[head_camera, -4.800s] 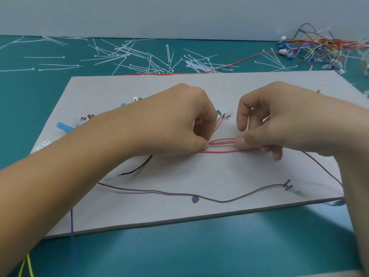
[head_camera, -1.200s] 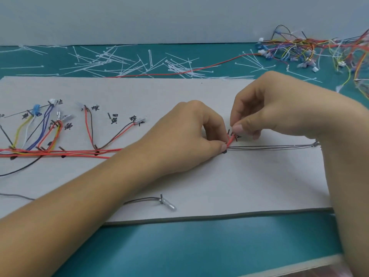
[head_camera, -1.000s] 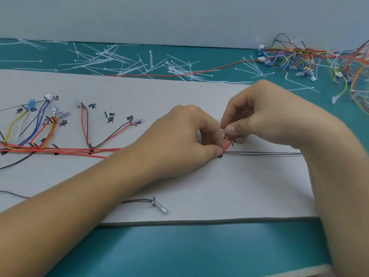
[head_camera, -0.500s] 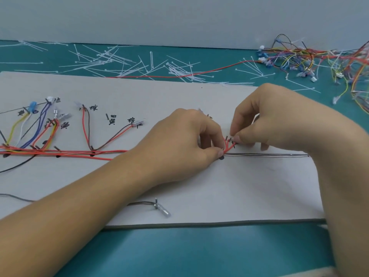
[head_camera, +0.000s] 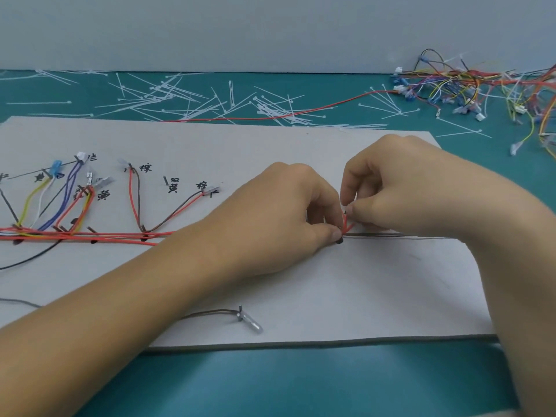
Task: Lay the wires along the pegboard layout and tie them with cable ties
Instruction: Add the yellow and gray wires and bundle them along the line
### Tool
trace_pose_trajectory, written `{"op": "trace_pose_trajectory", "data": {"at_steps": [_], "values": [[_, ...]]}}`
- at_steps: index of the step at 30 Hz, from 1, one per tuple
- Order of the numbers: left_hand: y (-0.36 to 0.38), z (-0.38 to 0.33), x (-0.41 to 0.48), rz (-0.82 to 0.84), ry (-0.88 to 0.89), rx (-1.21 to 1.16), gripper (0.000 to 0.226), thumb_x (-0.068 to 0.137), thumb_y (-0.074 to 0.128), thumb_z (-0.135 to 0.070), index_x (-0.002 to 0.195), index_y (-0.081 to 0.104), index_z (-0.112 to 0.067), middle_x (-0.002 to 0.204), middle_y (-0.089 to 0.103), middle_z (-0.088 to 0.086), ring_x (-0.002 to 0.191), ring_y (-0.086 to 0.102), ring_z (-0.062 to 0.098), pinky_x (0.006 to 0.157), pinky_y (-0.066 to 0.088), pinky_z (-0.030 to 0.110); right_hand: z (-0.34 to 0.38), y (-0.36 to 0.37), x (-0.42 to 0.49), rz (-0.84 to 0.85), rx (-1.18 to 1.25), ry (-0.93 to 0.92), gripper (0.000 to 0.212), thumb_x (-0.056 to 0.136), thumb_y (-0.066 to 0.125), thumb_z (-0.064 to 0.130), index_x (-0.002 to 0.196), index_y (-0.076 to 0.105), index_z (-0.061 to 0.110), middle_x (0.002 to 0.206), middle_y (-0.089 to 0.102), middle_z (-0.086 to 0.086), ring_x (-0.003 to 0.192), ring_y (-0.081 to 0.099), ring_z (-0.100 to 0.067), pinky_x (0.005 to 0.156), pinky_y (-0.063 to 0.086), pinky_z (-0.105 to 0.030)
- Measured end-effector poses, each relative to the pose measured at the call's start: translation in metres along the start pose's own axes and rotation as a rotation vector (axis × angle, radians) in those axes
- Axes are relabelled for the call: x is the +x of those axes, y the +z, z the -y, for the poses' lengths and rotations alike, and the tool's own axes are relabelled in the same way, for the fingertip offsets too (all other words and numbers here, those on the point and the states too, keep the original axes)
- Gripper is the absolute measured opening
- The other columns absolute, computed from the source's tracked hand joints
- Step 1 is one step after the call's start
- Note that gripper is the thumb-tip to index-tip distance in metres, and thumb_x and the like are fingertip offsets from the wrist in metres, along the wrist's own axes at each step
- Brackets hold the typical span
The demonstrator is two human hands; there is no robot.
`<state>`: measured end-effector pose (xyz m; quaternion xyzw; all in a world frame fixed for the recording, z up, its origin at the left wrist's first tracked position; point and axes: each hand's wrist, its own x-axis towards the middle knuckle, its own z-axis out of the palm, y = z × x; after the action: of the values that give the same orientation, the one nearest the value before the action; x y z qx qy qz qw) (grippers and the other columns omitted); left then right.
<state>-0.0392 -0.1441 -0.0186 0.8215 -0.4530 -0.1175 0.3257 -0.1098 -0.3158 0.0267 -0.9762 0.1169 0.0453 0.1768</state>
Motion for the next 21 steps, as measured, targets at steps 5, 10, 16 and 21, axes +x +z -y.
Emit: {"op": "trace_pose_trajectory", "data": {"at_steps": [5,10,16,21], "values": [[-0.022,-0.005,-0.008,0.044,-0.001,0.123,0.021,0.083,0.08,-0.042,0.103,0.075,-0.039,0.084,0.072,-0.022,0.082,0.065,-0.005,0.072,0.054,0.022,0.003,0.005,0.0,-0.074,-0.015,0.027,0.012,0.08,0.069,0.037,0.071,0.076,0.033,0.067,0.069,0.009,0.067,0.062,-0.008,0.054,0.045,-0.024],[-0.061,0.023,-0.041,-0.076,0.017,0.25,0.028,0.074,0.065,-0.056,0.1,0.071,-0.048,0.099,0.067,-0.033,0.094,0.062,-0.009,0.07,0.048,0.021,0.009,0.011,0.001,-0.171,0.078,-0.117,0.007,0.085,0.066,0.03,0.081,0.072,0.032,0.077,0.068,0.013,0.069,0.058,0.001,0.055,0.041,-0.018],[-0.077,0.071,-0.094,-0.142,-0.069,0.312,0.027,0.073,0.07,-0.065,0.098,0.065,-0.056,0.102,0.064,-0.021,0.091,0.062,0.002,0.066,0.044,0.028,0.031,0.034,-0.005,-0.001,0.075,-0.353,0.007,0.084,0.072,0.037,0.083,0.073,0.03,0.078,0.063,0.013,0.077,0.057,0.0,0.066,0.048,-0.022],[-0.062,0.087,-0.097,-0.233,-0.017,0.221,0.023,0.081,0.071,-0.066,0.095,0.068,-0.048,0.1,0.066,-0.013,0.086,0.062,0.01,0.071,0.043,0.018,0.041,0.042,-0.003,-0.04,0.126,-0.414,0.013,0.086,0.073,0.035,0.097,0.072,0.028,0.081,0.059,0.013,0.077,0.054,0.0,0.072,0.045,-0.023]]}}
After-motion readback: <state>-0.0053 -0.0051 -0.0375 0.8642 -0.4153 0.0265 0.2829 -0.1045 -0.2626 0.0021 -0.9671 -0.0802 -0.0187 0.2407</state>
